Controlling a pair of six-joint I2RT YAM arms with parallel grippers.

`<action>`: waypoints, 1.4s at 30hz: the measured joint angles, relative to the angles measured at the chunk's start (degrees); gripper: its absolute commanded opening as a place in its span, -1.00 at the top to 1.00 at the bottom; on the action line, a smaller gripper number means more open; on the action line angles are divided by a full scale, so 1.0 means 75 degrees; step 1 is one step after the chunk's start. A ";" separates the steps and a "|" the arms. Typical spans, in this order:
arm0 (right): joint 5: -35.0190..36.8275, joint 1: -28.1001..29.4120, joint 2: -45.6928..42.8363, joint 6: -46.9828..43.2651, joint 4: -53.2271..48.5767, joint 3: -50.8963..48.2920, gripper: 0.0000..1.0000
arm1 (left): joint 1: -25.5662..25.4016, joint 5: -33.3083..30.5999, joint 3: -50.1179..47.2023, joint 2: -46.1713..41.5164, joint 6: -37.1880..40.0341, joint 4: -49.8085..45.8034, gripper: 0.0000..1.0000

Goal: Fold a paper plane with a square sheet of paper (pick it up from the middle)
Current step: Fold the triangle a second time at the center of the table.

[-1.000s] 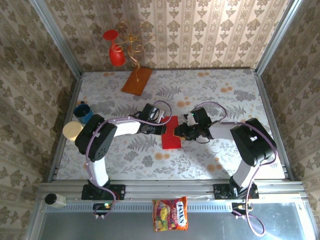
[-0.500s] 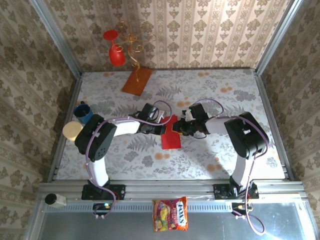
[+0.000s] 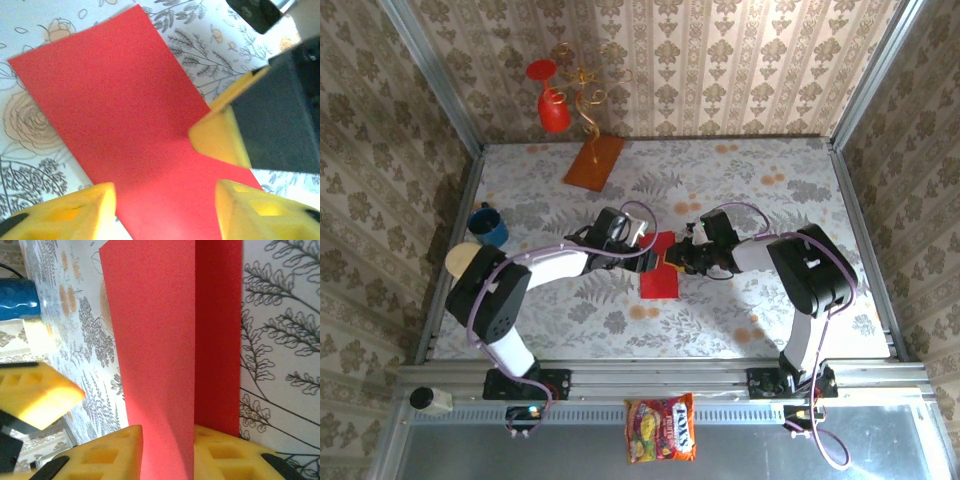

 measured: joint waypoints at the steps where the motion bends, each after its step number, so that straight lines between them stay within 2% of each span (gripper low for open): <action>1: -0.0032 0.0000 -0.0003 0.0058 0.0023 -0.0009 0.38 | -0.0122 -0.0085 -0.0154 -0.0146 0.0020 0.0023 -0.29; 10: -0.0108 0.0000 -0.0169 0.0207 0.0015 -0.0015 0.37 | -0.1556 -0.1343 -0.0886 -0.0717 0.0297 0.0134 -0.59; 17: -0.0108 0.0015 -0.0201 0.0289 0.0012 -0.0015 0.37 | -0.2702 -0.2661 -0.0877 -0.0714 0.0775 0.0189 -0.68; 22: -0.0108 0.0017 -0.0201 0.0289 0.0009 -0.0015 0.36 | -0.3060 -0.3366 -0.0731 -0.0551 0.1032 0.0189 -0.71; 28: -0.0108 0.0052 -0.0201 0.0289 -0.0012 -0.0015 0.37 | -0.3104 -0.3856 -0.0449 -0.0134 0.1288 0.0195 -0.69; 30: -0.0108 0.0061 -0.0201 0.0289 -0.0012 -0.0015 0.37 | -0.3104 -0.3943 -0.0399 -0.0017 0.1343 0.0195 -0.62; 33: -0.0108 0.0067 -0.0201 0.0291 -0.0012 -0.0015 0.37 | -0.3104 -0.4036 -0.0326 0.0114 0.1451 0.0192 -0.42; 36: -0.0108 0.0067 -0.0201 0.0289 -0.0012 -0.0015 0.37 | -0.3104 -0.4062 -0.0318 0.0149 0.1542 0.0213 -0.08; 40: -0.0108 0.0067 -0.0201 0.0289 -0.0012 -0.0015 0.37 | -0.3104 -0.4062 -0.0315 0.0149 0.1617 0.0265 0.50; 42: -0.0108 0.0067 -0.0201 0.0289 -0.0012 -0.0015 0.37 | -0.3104 -0.4060 -0.0315 0.0149 0.1652 0.0291 0.64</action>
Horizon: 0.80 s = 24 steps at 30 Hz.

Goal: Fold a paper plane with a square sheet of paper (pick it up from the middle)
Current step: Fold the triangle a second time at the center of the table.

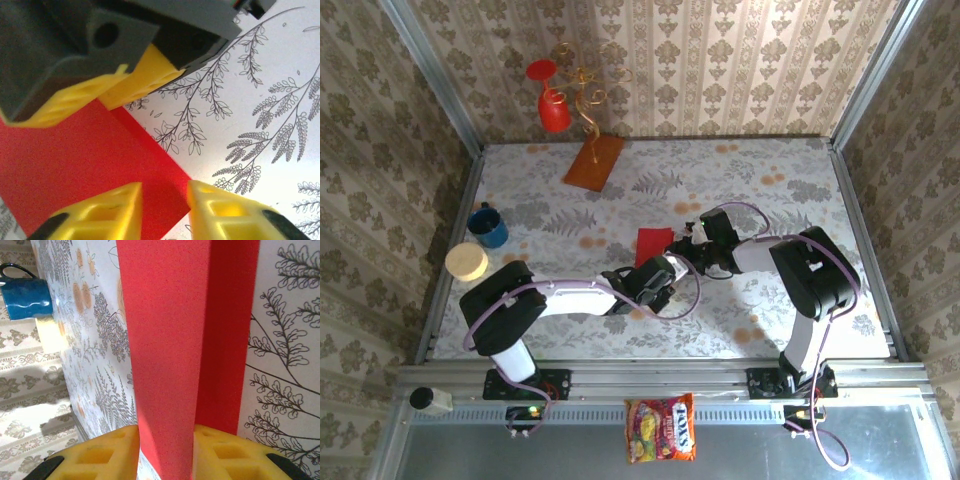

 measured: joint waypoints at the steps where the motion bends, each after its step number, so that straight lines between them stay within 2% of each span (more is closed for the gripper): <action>1: 0.0000 0.0000 0.0000 0.0000 0.0000 0.0000 0.37 | 0.0000 0.0003 0.0000 0.0000 0.0012 0.0012 0.71; 7: 0.0000 0.0000 0.0000 0.0000 0.0000 0.0000 0.37 | 0.0000 0.0032 0.0006 0.0000 0.0052 0.0041 0.99; 15: 0.0000 -0.0003 0.0000 -0.0003 0.0000 0.0000 0.37 | 0.0061 0.0192 0.0006 -0.0006 0.0052 0.0041 1.00; 17: 0.0006 -0.0026 -0.0017 -0.0032 -0.0064 0.0000 0.37 | 0.0169 0.0455 0.0006 -0.0023 0.0015 0.0044 1.00; 24: 0.0361 -0.0463 -0.0950 -0.0685 -0.1443 0.0079 0.40 | 0.0513 0.1390 0.0006 -0.0315 -0.0271 0.0096 1.00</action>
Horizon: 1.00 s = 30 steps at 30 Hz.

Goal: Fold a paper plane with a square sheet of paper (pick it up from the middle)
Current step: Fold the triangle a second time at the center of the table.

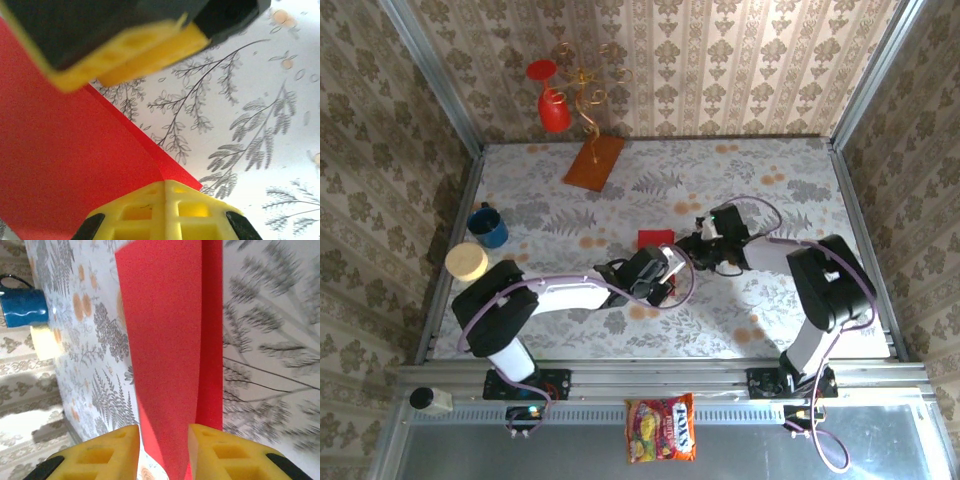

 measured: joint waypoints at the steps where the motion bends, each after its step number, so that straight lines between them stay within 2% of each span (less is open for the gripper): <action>1: 0.0093 -0.0050 -0.0140 -0.0160 -0.0312 0.0131 0.42 | 0.0032 0.0140 0.0000 -0.0047 -0.0055 0.0020 1.00; 8: 0.0341 0.0015 -0.0181 -0.0918 -0.1469 0.1172 0.75 | 0.0099 0.0784 0.0000 -0.0099 -0.0274 0.0119 1.00; 14: 0.0475 0.0256 0.0391 -0.1367 -0.1993 0.1731 0.98 | 0.0099 0.1037 0.0000 -0.0099 -0.0303 0.0119 1.00; 30: 0.1230 0.0198 0.1233 -0.2229 -0.2844 0.1970 1.00 | 0.0137 0.1215 0.0175 -0.0041 -0.0303 0.0111 1.00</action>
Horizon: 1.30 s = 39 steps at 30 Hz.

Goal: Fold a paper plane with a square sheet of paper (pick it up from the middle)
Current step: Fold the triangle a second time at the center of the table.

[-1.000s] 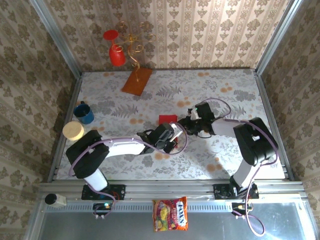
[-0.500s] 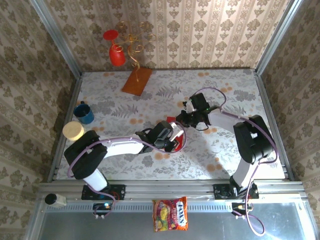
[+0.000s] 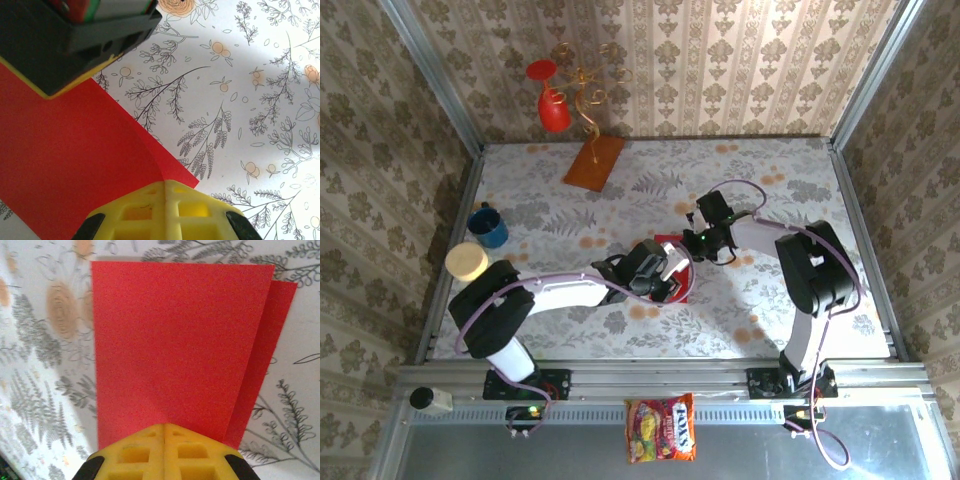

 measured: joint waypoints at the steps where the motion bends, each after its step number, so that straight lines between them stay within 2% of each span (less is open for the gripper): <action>1: 0.0026 0.0000 0.0096 -0.0055 -0.0038 0.0023 1.00 | 0.0003 0.0000 0.0029 0.0035 0.0000 -0.0003 1.00; 10: 0.0050 -0.0015 0.0268 -0.0353 -0.0111 0.0111 1.00 | 0.0044 0.0082 0.0367 0.0341 0.0006 -0.0125 1.00; 24: 0.0029 -0.0020 0.0271 -0.0507 -0.0111 0.0111 1.00 | 0.0740 0.0143 0.0420 0.0638 0.0154 -0.0213 1.00; 39: -0.0093 -0.0035 0.0271 -0.0527 -0.0519 0.0720 1.00 | 0.0764 0.0224 0.0198 0.0737 0.0204 -0.0108 1.00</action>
